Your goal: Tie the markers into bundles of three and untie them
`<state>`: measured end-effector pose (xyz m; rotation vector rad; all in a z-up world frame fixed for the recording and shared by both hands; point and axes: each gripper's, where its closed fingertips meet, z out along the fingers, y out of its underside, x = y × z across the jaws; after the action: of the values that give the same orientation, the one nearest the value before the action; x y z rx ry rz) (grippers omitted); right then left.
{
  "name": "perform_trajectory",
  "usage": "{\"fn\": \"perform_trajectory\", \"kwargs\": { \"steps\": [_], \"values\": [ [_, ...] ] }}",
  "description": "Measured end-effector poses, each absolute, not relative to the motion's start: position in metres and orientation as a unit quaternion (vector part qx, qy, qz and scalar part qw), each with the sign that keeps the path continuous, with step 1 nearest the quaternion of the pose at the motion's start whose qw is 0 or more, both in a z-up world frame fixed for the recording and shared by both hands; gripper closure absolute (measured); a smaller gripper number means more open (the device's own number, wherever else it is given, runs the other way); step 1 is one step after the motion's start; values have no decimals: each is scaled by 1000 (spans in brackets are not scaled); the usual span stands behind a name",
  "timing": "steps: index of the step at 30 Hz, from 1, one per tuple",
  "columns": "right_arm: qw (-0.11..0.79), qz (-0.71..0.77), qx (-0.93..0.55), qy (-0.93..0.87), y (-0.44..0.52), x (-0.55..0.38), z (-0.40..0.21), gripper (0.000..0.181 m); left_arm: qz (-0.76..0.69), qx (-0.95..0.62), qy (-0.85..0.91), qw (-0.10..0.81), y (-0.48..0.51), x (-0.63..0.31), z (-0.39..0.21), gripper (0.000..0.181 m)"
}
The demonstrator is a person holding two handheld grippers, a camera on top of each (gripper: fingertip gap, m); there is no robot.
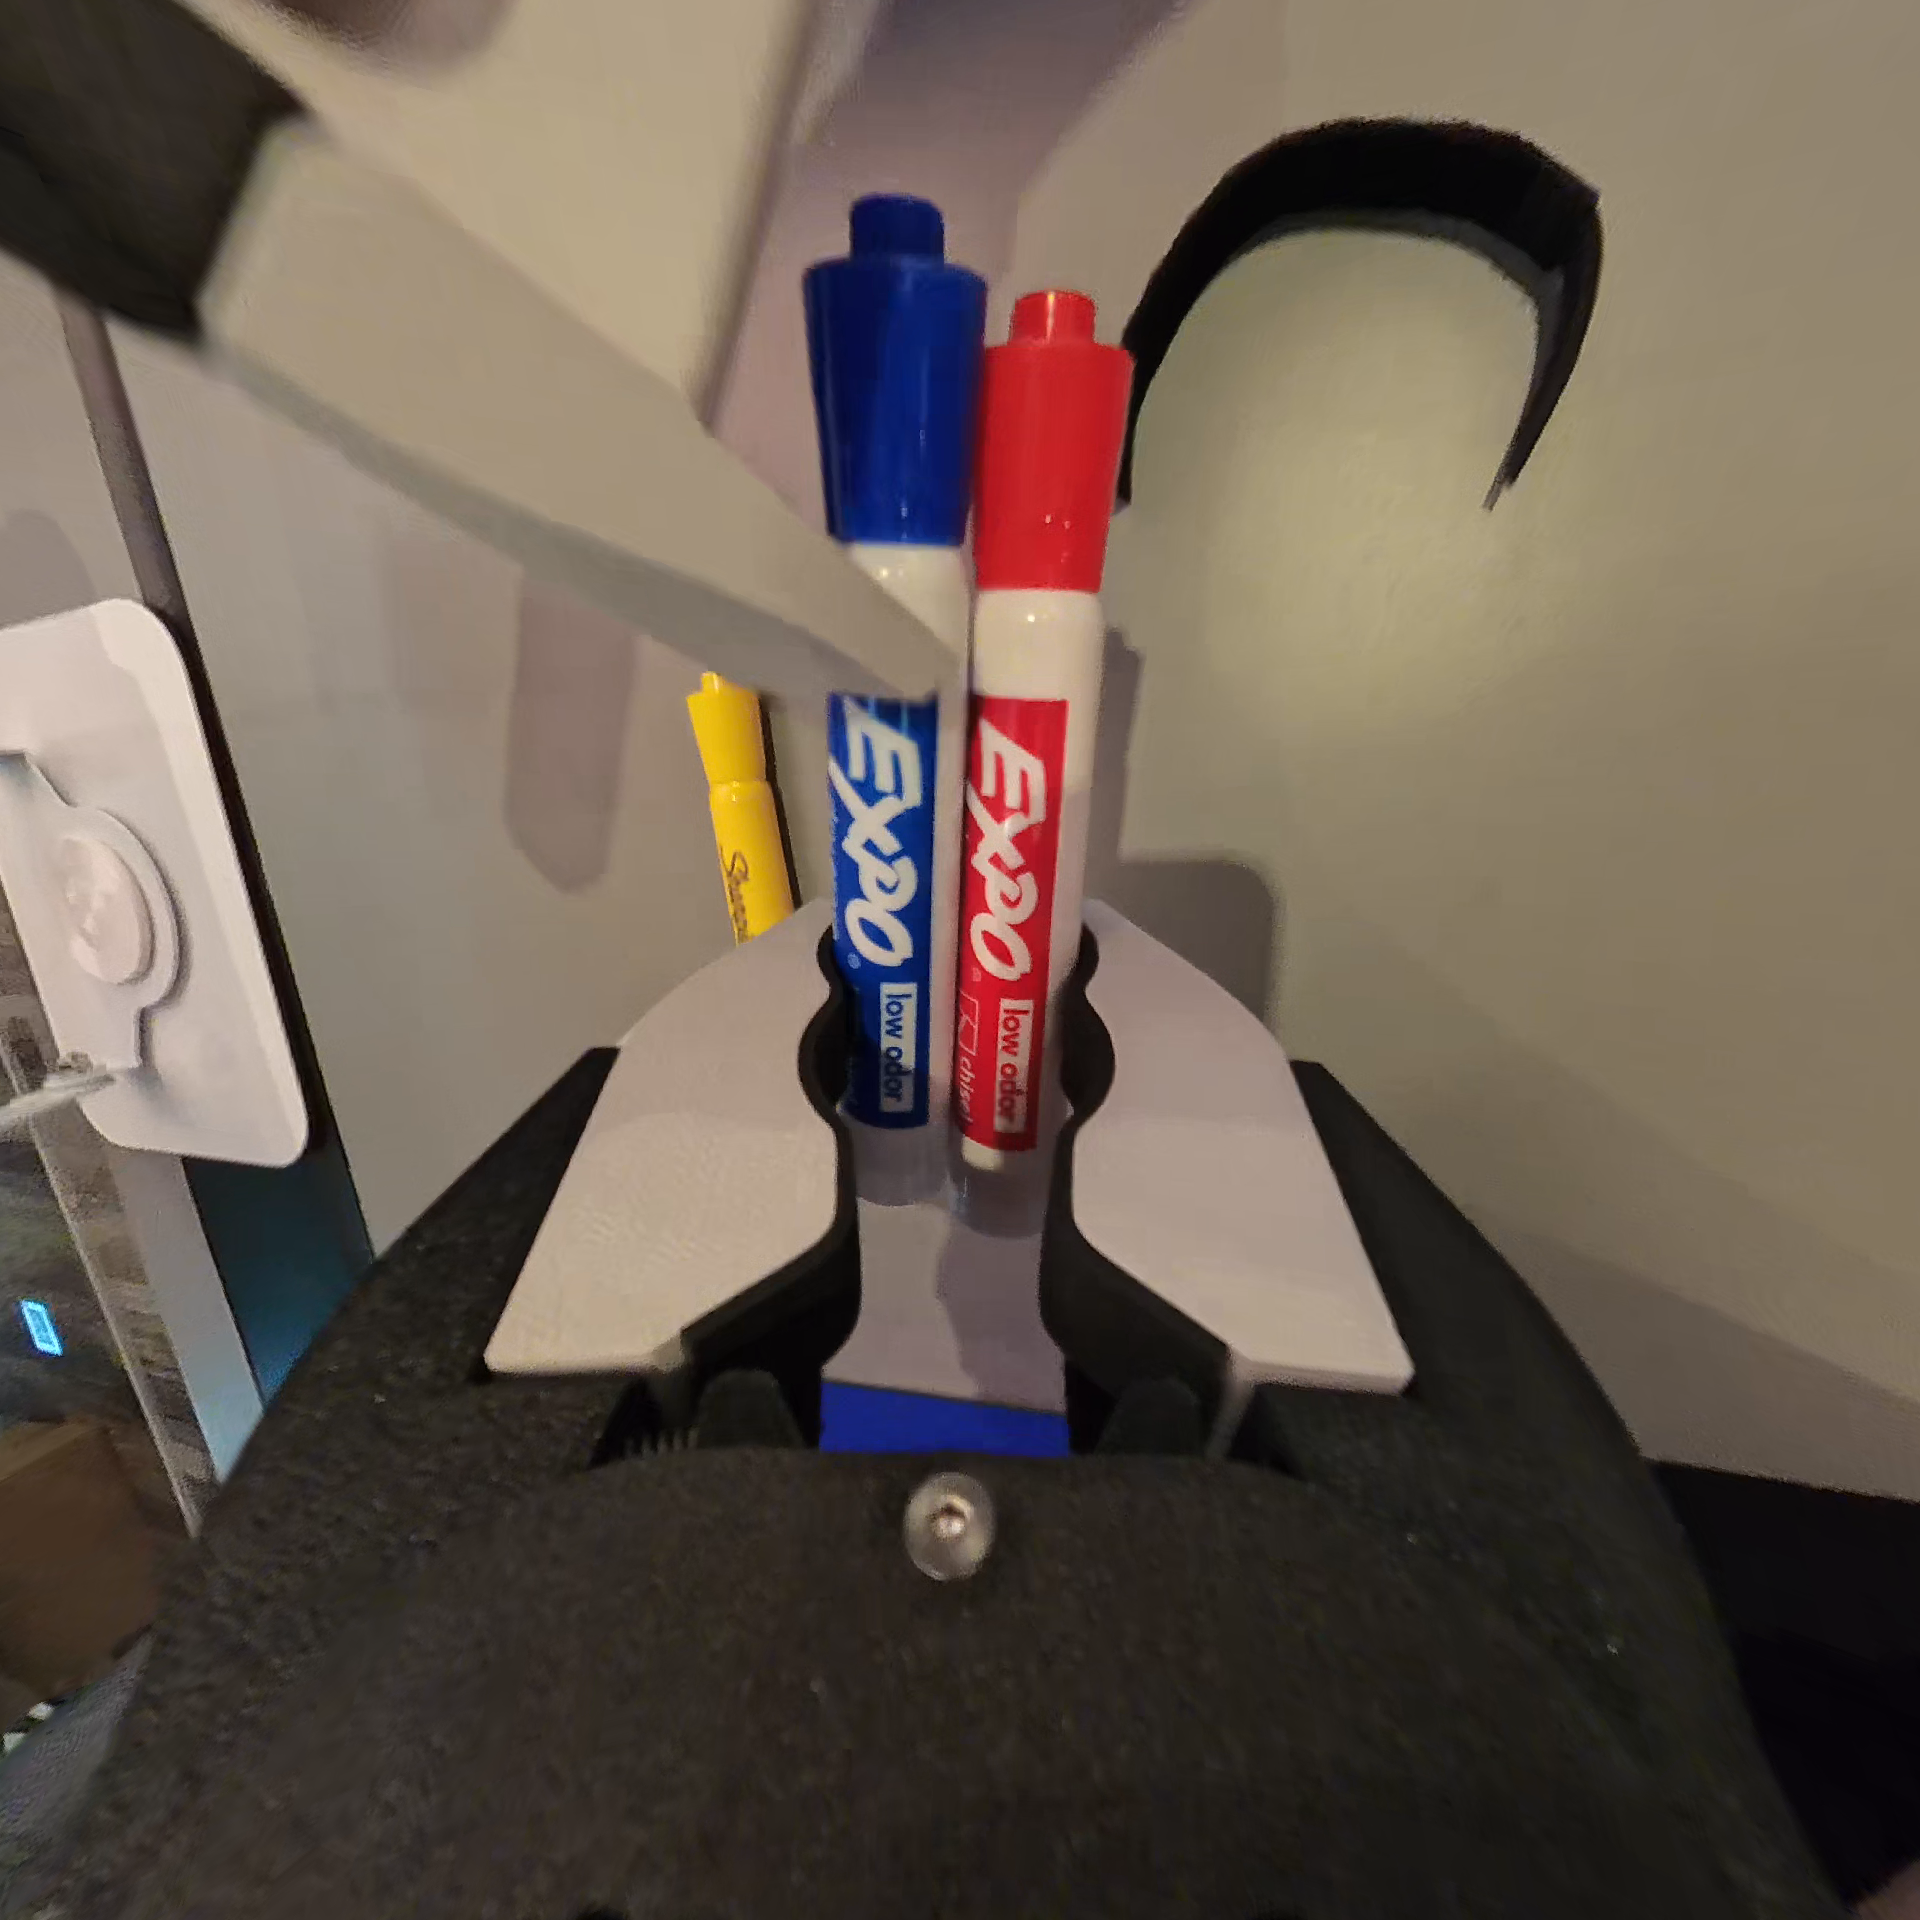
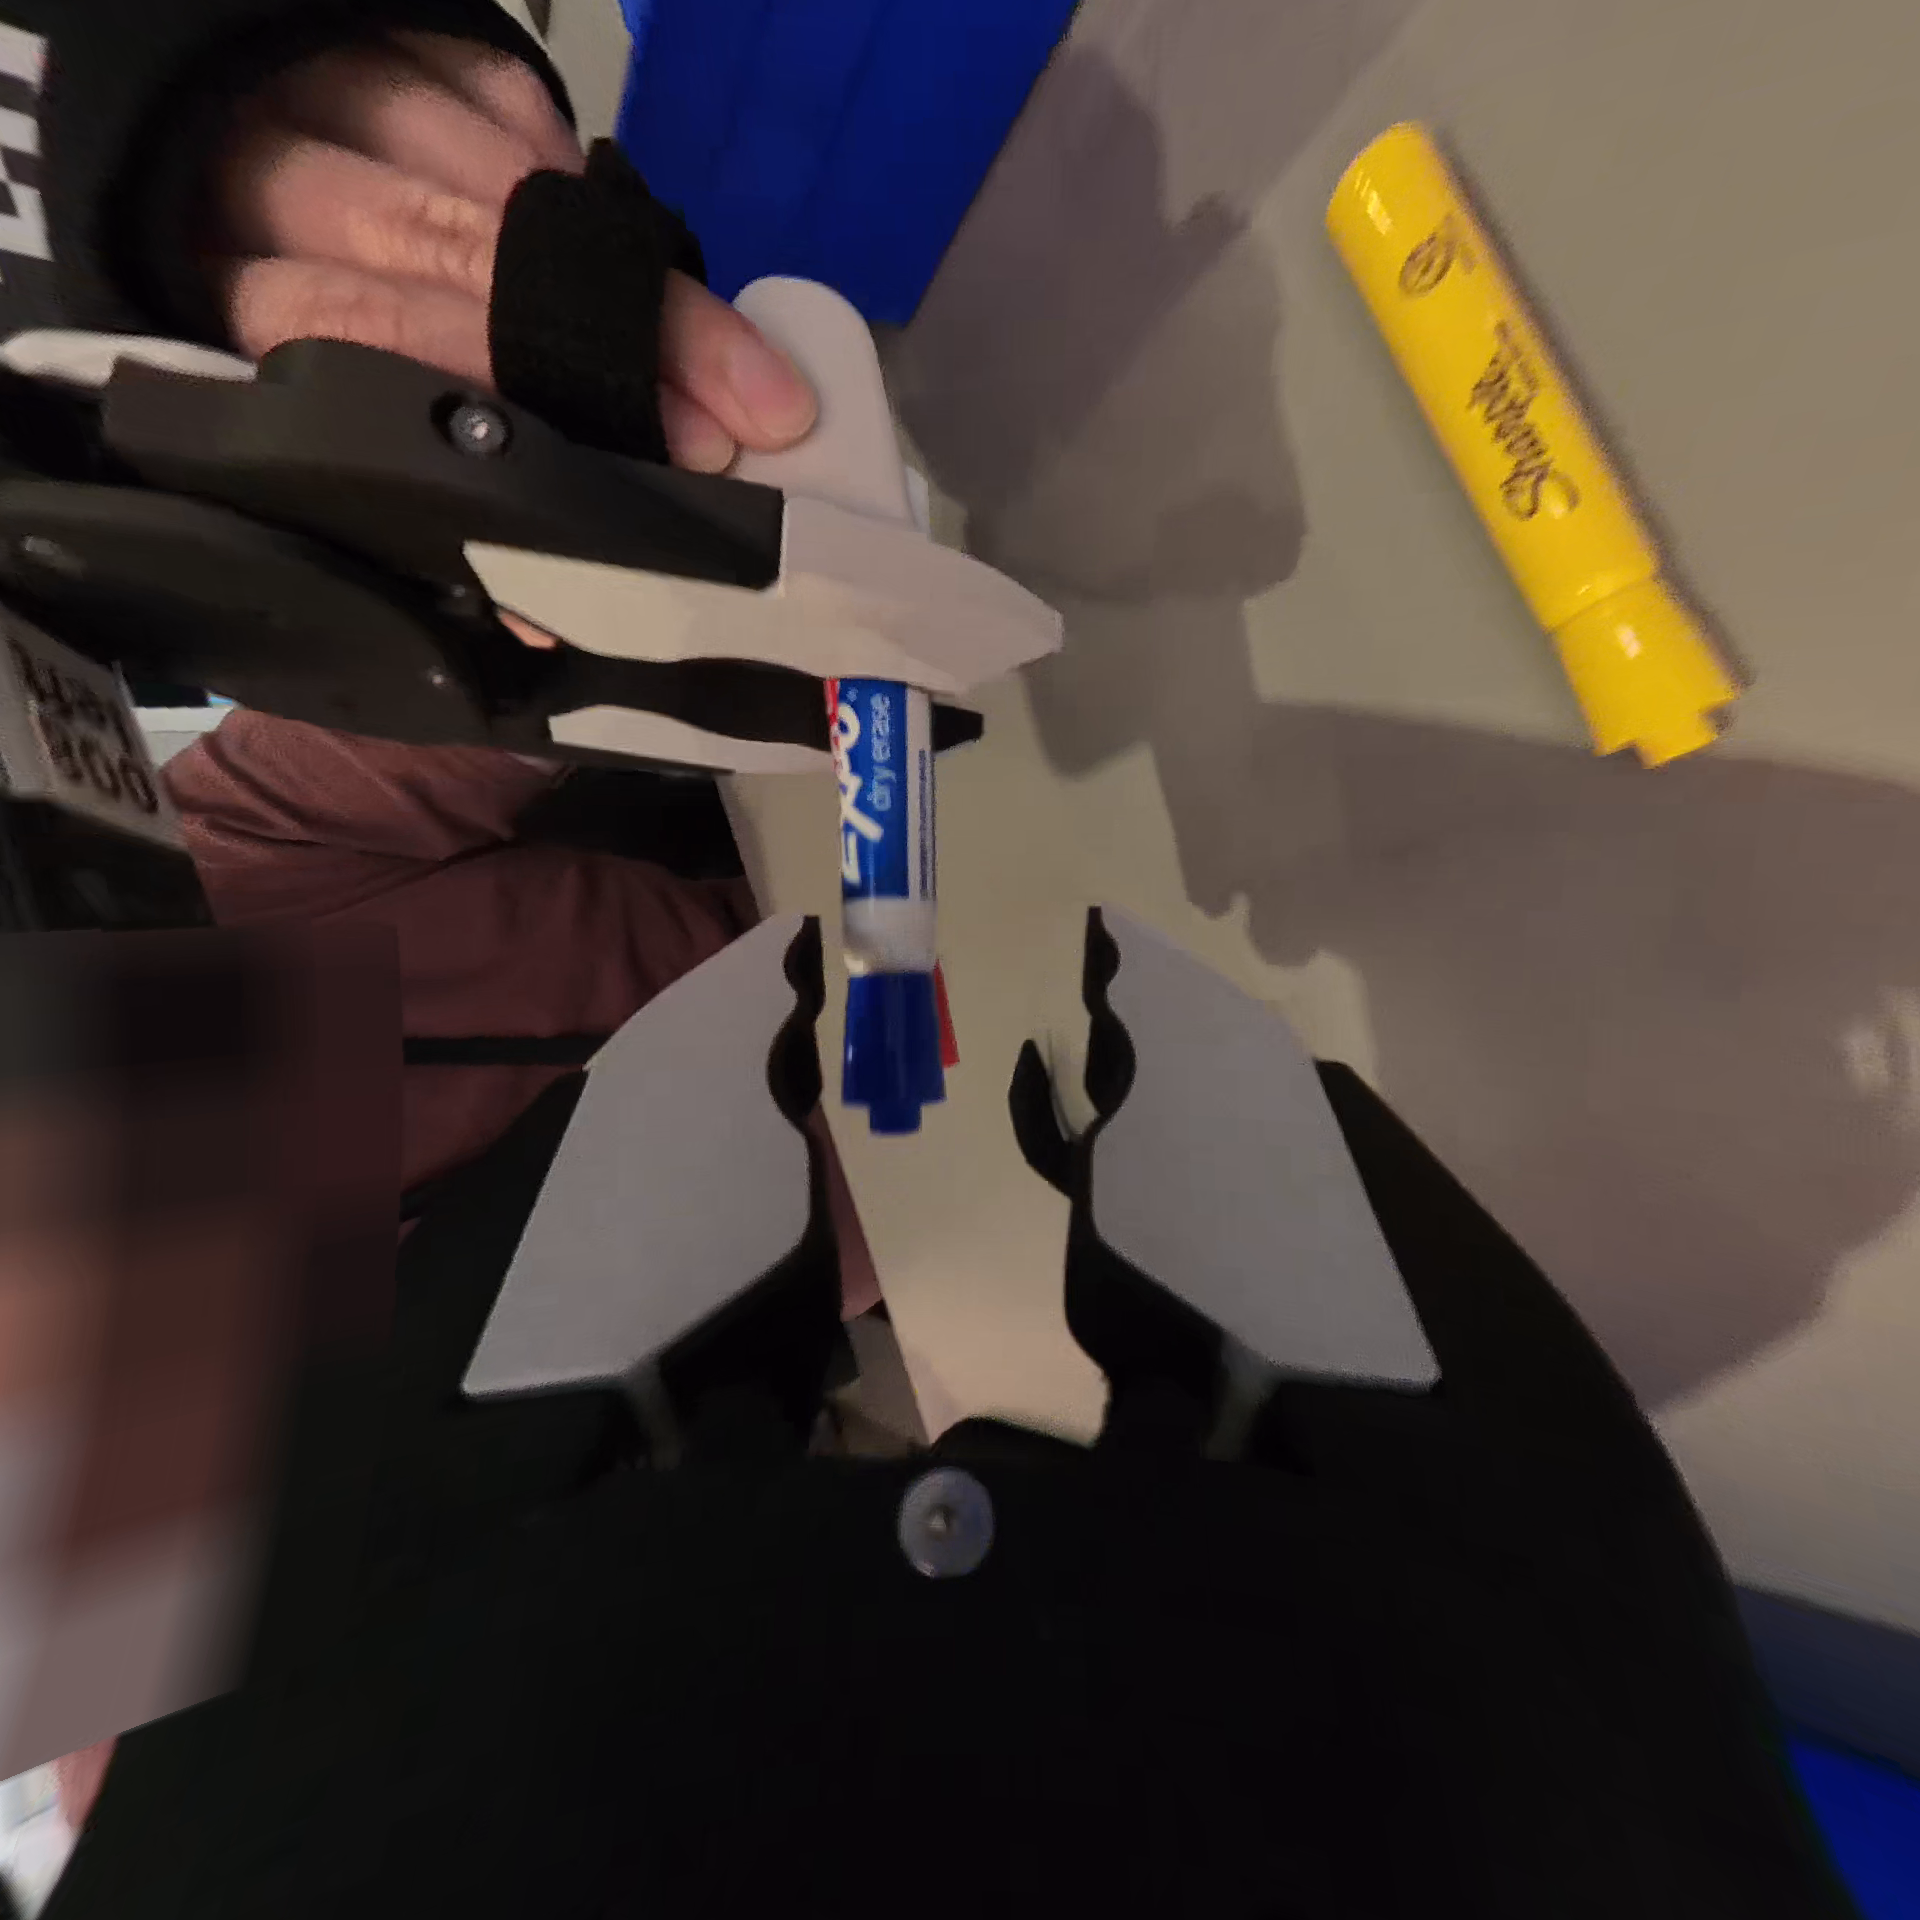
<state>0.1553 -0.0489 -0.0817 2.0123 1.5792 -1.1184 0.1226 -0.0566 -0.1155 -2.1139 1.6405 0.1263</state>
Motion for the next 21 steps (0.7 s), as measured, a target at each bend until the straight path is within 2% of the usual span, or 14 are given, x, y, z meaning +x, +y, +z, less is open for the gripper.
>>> {"fn": "perform_trajectory", "kwargs": {
  "steps": [3, 8, 10, 14, 17, 21],
  "values": [
    [97, -420, 697, 574, -30, 147, -68, 130, 59, -782, 577, 230, -56, 101, -108, 144],
    [-153, -453, 643, 599, 21, 128, -36, 133, 88, -808, 530, 242, -56, 61, -88, 143],
    [-216, -432, 611, 627, 24, 129, -41, 140, 92, -812, 521, 247, -58, 53, -82, 143],
    [-229, -354, 579, 698, 8, 128, -87, 151, 97, -816, 514, 248, -64, 45, -74, 143],
    [-247, -302, 558, 732, 7, 120, -113, 152, 113, -823, 505, 234, -69, 35, -73, 143],
    [-216, -248, 565, 757, 10, 113, -136, 152, 113, -831, 498, 221, -72, 27, -76, 143]
  ]
}}
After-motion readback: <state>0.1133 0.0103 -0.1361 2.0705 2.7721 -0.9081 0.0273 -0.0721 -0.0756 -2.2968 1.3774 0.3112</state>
